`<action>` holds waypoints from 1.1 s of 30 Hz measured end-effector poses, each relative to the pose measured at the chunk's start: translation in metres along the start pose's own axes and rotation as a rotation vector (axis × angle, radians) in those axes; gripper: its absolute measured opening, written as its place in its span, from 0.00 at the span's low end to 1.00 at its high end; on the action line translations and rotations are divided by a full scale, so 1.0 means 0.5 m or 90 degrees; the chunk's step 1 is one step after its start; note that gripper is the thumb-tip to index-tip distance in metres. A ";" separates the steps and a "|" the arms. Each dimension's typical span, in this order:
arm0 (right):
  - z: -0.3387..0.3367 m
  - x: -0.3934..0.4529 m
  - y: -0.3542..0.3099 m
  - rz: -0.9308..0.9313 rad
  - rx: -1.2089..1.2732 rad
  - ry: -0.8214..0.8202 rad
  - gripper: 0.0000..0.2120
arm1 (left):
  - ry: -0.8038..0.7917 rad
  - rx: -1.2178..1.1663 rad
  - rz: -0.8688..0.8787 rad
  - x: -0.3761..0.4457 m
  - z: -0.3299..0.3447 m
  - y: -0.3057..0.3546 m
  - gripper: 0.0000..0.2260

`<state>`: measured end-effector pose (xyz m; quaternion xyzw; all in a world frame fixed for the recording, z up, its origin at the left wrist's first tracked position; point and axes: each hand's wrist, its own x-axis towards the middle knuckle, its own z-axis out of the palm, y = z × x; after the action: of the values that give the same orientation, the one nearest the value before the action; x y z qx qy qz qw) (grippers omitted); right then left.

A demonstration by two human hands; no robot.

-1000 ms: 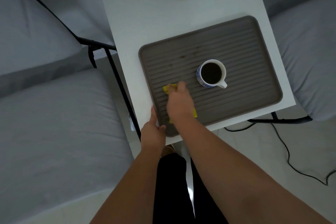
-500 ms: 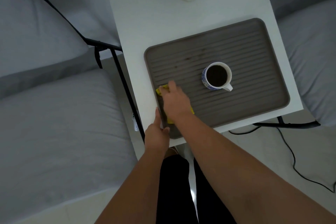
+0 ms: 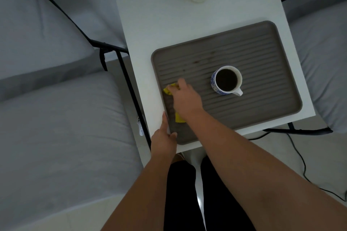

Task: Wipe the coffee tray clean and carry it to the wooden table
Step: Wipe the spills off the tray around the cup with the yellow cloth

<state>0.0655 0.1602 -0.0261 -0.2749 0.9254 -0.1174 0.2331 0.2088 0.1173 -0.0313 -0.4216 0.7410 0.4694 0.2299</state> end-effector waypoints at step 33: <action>-0.016 0.087 -0.001 0.145 0.033 0.120 0.26 | 0.005 0.012 0.057 0.000 -0.001 -0.004 0.36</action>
<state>0.0295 0.1363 -0.0347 -0.1496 0.9650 -0.1394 0.1643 0.2105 0.1165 -0.0320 -0.3875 0.7644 0.4709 0.2094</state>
